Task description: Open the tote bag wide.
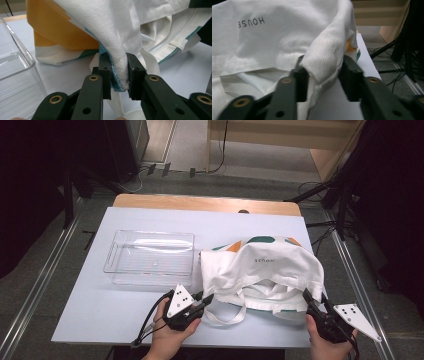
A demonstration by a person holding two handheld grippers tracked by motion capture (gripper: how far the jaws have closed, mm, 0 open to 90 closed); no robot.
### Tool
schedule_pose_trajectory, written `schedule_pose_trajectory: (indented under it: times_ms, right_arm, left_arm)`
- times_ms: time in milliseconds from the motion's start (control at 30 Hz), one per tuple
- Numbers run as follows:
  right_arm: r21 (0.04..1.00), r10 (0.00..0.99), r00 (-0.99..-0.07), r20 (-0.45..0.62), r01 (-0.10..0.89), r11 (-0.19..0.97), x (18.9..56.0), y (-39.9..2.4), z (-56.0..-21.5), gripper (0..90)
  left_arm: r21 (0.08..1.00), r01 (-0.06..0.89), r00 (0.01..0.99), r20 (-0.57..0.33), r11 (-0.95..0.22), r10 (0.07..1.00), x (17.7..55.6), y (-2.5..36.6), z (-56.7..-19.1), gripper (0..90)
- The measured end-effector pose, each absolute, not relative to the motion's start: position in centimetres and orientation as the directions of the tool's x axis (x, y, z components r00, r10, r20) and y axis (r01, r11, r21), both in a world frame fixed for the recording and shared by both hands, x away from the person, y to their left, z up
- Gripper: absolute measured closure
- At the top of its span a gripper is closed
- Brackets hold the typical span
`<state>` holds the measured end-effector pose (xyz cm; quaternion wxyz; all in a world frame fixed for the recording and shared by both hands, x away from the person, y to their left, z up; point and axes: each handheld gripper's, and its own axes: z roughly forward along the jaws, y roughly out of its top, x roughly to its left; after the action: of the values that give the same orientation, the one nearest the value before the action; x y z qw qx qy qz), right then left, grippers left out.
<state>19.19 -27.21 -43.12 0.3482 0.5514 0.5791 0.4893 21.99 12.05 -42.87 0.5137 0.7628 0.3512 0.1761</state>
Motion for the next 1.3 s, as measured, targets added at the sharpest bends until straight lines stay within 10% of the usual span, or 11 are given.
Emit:
schedule_pose_trajectory:
  times_ms: [200,433,733,1000,1200,1300]
  right_arm:
    - [0.975,0.991,-0.048,0.123,0.191,-0.112,16.0,-27.8,-41.9,37.4]
    - [0.942,0.89,-0.409,0.203,0.331,-0.063,17.3,-22.2,-43.9,55.2]
    - [0.885,0.83,-0.538,0.146,0.446,0.133,19.0,-15.4,-46.5,55.2]
    - [0.826,0.843,-0.521,0.133,0.529,0.196,20.5,-15.8,-47.9,90.0]
    - [0.876,0.836,-0.534,0.127,0.456,0.158,20.0,-16.6,-46.8,90.0]
    - [0.888,0.81,-0.558,0.179,0.446,0.111,19.8,-16.3,-46.9,62.7]
  left_arm:
    - [0.903,0.393,0.678,-0.155,-0.176,0.718,22.6,12.6,-42.7,79.2]
    - [0.901,0.408,0.676,-0.189,-0.148,0.713,23.0,12.6,-42.6,79.4]
    - [0.901,0.413,0.674,-0.204,-0.133,0.71,23.1,12.9,-42.3,79.3]
    - [0.902,0.413,0.678,-0.213,-0.125,0.704,23.1,13.1,-42.2,78.6]
    - [0.899,0.421,0.674,-0.226,-0.116,0.703,23.3,13.3,-42.2,76.3]
    - [0.902,0.414,0.677,-0.217,-0.121,0.703,23.3,13.2,-42.2,77.7]
